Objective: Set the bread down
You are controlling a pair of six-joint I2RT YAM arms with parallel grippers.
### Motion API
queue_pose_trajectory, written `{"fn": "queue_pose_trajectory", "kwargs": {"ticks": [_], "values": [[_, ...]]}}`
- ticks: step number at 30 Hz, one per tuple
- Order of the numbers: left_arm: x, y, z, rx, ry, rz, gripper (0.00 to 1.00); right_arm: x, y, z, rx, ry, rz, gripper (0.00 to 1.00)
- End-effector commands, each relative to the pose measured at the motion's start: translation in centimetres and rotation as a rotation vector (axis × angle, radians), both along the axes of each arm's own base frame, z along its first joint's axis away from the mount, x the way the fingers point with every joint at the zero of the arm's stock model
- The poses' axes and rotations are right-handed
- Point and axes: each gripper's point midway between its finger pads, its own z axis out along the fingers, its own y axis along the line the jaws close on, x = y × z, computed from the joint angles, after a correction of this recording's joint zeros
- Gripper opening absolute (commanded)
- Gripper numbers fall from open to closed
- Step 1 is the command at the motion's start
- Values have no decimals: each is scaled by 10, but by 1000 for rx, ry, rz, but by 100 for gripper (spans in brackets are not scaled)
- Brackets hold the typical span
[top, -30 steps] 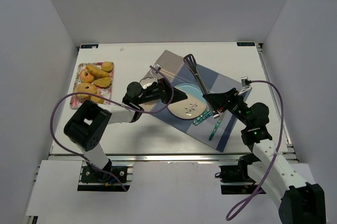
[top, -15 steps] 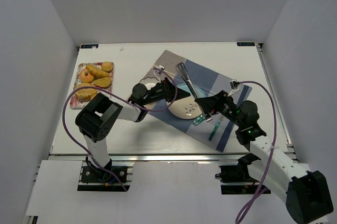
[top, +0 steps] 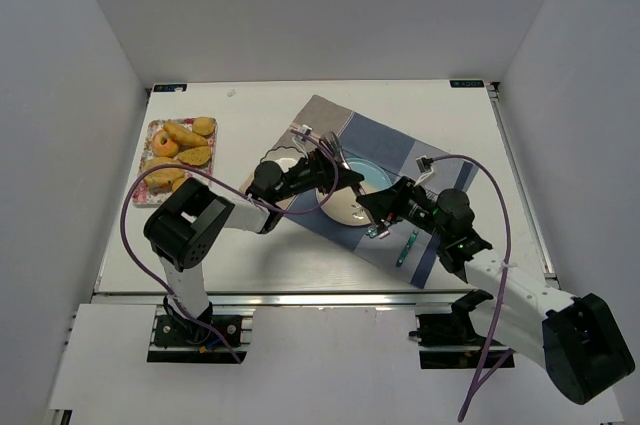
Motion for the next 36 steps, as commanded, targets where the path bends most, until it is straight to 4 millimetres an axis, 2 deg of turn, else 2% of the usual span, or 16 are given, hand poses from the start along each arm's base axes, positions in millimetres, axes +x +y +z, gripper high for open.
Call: {"fn": "queue_pose_trajectory", "kwargs": {"ticks": [1, 6, 7, 9, 10, 12, 16, 17, 18, 20, 24, 25, 26, 28, 32, 36], "values": [[-26, 17, 77, -215, -292, 12, 57, 7, 4, 19, 26, -83, -20, 26], [-28, 15, 78, -193, -299, -3, 35, 8, 8, 15, 0, -82, -20, 35], [-28, 14, 78, -188, -303, -9, 21, 7, 9, 11, -20, -82, -16, 38], [-26, 10, 79, -174, -301, -26, 10, 5, 10, 10, -45, -89, -1, 44], [-29, 8, 78, -159, -308, -57, 7, 4, 9, 0, -92, -78, 4, 49], [-30, 2, 72, -127, -293, -98, 6, 4, 8, 6, -130, -124, 15, 55], [-40, -7, 66, -46, -304, -230, 2, 10, -9, 15, -299, -220, -29, 70], [-38, -10, 57, -2, -288, -243, 1, 7, -16, 13, -373, -262, -20, 72], [-39, -10, 57, 18, -287, -250, 0, 13, -22, 28, -398, -295, -63, 74], [-33, -12, 53, 75, -341, -225, 0, 13, -33, 40, -449, -361, -95, 77], [-10, -15, 12, 374, -267, -109, 0, 17, -48, 71, -445, -425, -195, 82], [-8, -13, 15, 415, -289, -74, 0, 17, -48, 77, -431, -440, -200, 82], [-2, -9, 7, 484, -301, -34, 0, 17, -46, 79, -426, -450, -193, 82], [-6, -8, 7, 511, -315, -34, 0, 15, -35, 82, -411, -458, -133, 80], [-11, -10, -3, 535, -318, -89, 0, 9, -13, 84, -360, -481, -12, 76], [-27, -15, -7, 498, -346, -198, 0, 21, -13, 88, -336, -486, -63, 72]]}}
